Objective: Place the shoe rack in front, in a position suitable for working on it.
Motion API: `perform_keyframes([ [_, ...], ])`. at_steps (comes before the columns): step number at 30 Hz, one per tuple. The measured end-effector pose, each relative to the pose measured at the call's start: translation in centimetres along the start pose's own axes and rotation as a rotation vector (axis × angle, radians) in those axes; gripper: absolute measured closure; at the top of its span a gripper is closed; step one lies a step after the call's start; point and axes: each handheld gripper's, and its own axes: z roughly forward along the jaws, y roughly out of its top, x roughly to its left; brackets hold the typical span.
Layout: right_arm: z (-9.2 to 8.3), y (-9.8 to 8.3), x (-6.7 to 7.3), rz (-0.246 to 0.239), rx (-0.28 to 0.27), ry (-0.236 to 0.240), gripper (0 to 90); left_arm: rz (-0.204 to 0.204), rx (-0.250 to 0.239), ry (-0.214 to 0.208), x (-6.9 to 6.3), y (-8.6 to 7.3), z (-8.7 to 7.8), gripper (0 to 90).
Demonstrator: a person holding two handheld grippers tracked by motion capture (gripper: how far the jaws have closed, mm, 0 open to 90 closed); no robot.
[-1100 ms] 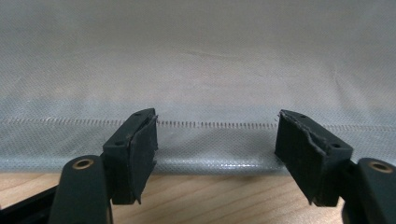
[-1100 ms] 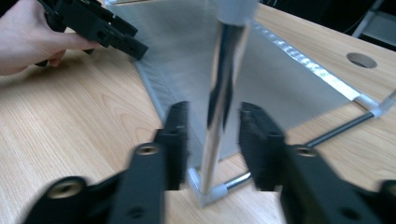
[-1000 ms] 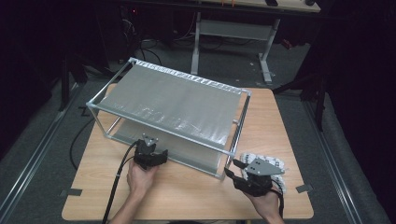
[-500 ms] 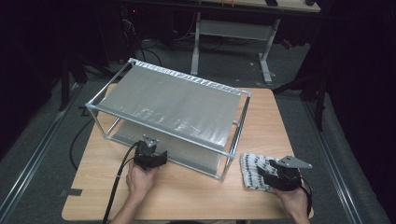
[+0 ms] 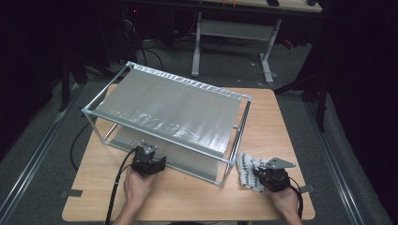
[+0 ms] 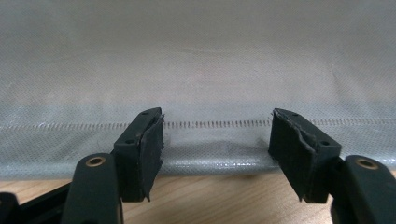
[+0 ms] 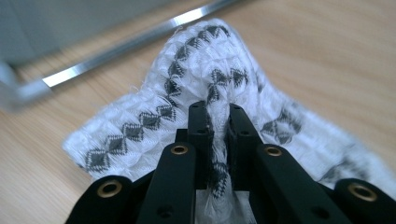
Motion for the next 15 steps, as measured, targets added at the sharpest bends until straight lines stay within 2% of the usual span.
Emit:
perform_keyframes([
  [4,-0.6,1.7,1.2,-0.021,-0.068,0.044,83.0,-0.004,-0.009,0.001,-0.1,-0.1,0.0,35.7],
  [8,-0.5,2.9,3.2,-0.066,-0.089,0.114,83.1,0.001,-0.013,0.001,-0.1,-0.2,0.1,35.9],
  [13,1.5,3.3,5.9,-0.158,-0.036,0.154,83.2,0.000,-0.016,-0.001,-0.1,-0.2,0.2,36.0],
  [15,2.4,3.1,6.3,-0.159,-0.017,0.163,83.2,0.000,-0.017,-0.002,-0.1,-0.2,0.2,36.0],
])
